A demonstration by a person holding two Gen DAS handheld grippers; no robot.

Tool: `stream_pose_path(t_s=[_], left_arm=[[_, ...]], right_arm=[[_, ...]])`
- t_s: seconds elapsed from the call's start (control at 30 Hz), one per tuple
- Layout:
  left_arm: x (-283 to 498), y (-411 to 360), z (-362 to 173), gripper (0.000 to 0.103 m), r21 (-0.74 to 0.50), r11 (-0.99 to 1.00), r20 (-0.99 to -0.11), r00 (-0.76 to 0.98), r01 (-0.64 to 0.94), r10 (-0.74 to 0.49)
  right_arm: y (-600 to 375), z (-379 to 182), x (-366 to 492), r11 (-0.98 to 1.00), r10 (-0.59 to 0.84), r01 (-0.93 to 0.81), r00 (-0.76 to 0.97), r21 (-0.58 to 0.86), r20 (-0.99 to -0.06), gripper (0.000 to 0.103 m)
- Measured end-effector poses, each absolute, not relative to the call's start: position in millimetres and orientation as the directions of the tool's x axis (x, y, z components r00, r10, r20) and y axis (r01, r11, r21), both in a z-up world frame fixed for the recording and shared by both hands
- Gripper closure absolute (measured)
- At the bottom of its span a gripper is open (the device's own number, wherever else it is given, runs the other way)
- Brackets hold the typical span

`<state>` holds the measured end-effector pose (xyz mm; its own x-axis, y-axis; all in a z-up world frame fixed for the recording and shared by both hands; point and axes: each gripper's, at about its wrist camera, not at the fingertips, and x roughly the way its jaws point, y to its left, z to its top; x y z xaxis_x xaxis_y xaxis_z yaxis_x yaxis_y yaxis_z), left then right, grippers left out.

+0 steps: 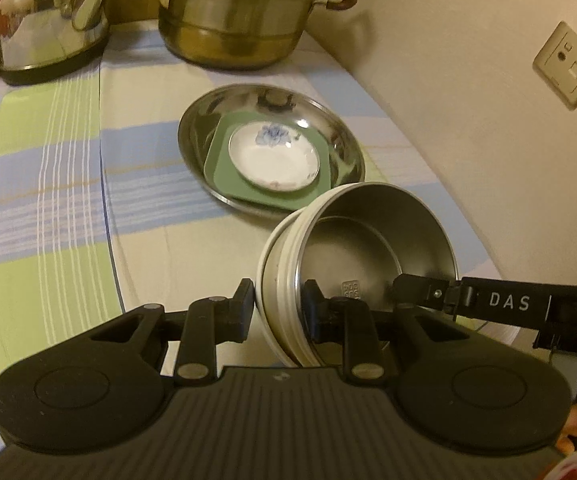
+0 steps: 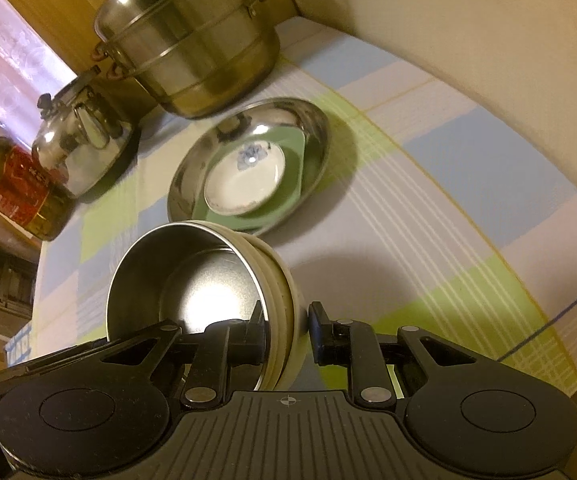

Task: Organize plates and bowls
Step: 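Carry the stacked bowls with both tools to the steel basin, then lower the stacked bowls onto the saucer inside the steel basin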

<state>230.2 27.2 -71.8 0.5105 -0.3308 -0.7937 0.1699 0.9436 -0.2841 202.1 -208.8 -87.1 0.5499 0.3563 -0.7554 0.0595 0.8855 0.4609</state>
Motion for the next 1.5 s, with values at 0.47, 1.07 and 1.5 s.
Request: stream_pose_path(t_s=[0.47, 1.07, 1.5], left_arm=[[282, 23, -47, 0.080, -0.286, 0.941, -0.764, 0.551, 0.180, -0.337], [396, 19, -66, 0.080, -0.318, 0.940, -0.814, 0.473, 0.122, -0.337], [424, 25, -85, 0.080, -0.330, 0.940, -0.836, 0.437, 0.081, -0.332]], right_arm=[[-209, -59, 256, 0.886, 0.351, 0.046, 0.582, 0.461, -0.733, 0.082], [-213, -74, 368, 0.891, 0.349, 0.079, 0.509, 0.446, -0.787, 0.082], [-207, -92, 398, 0.895, 0.354, 0.085, 0.466, 0.439, -0.811, 0.082]])
